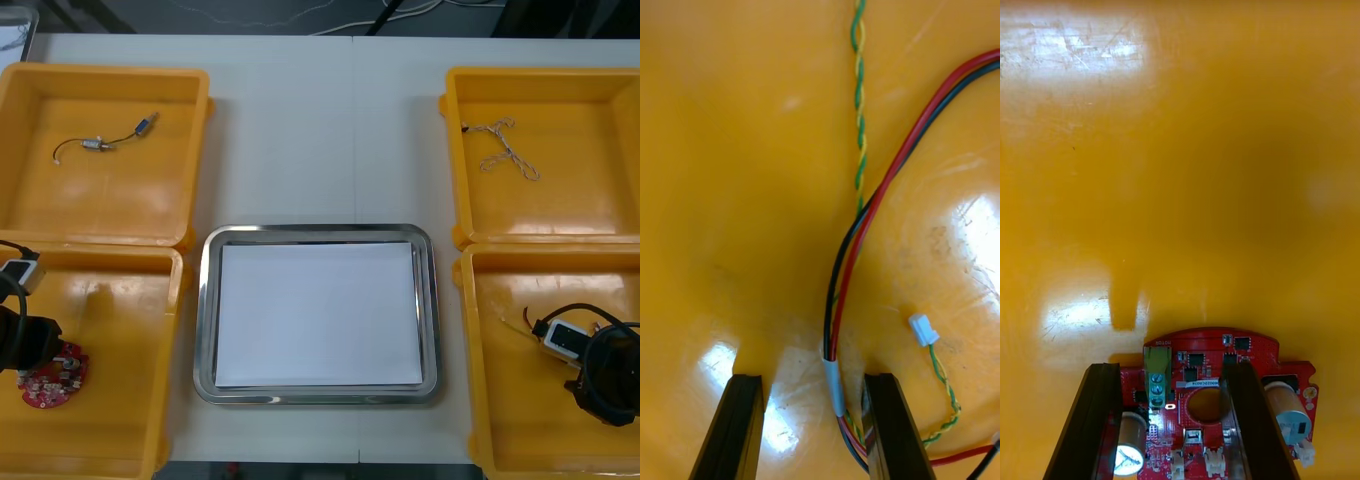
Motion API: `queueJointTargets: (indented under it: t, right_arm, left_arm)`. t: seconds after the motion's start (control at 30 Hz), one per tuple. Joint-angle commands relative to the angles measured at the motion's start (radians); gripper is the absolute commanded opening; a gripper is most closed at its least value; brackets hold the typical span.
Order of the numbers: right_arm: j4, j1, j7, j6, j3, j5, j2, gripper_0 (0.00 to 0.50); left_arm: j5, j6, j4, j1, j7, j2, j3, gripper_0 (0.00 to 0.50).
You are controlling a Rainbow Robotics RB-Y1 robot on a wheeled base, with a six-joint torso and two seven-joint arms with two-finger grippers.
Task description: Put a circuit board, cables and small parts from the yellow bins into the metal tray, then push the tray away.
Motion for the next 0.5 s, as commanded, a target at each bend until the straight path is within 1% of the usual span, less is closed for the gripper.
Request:
queueJointTargets:
  t: [0.03, 0.07, 0.1, 0.13, 0.17, 0.4, 0.5]
  right_arm:
    - [0.038, 0.002, -0.005, -0.010, 0.020, 0.011, 0.018, 0.288]
    - [0.038, 0.000, -0.007, -0.008, 0.022, 0.011, 0.018, 0.224]
    - [0.038, 0.000, -0.008, -0.008, 0.020, 0.011, 0.018, 0.170]
    - [0.038, 0.000, -0.011, -0.008, 0.020, 0.013, 0.018, 0.058]
    - [0.038, -0.001, -0.014, -0.010, 0.020, 0.011, 0.018, 0.004]
    - [0.038, -0.009, -0.020, -0.010, 0.016, 0.000, 0.018, 0.000]
    - [0.031, -0.010, -0.017, -0.010, 0.002, -0.004, 0.018, 0.000]
  left_arm:
    - [-0.012, -0.003, 0.008, -0.024, -0.007, 0.039, -0.014, 0.365]
    - [-0.015, -0.003, 0.011, -0.024, -0.008, 0.039, -0.017, 0.361]
    - [-0.017, -0.003, 0.011, -0.024, -0.008, 0.039, -0.018, 0.361]
    - [-0.021, -0.004, 0.013, -0.024, -0.008, 0.039, -0.021, 0.356]
    - [-0.023, -0.004, 0.013, -0.024, -0.008, 0.039, -0.025, 0.354]
    - [-0.023, -0.007, 0.027, -0.023, -0.008, 0.037, -0.028, 0.333]
    - [-0.029, -0.013, 0.031, -0.023, -0.005, 0.039, -0.035, 0.298]
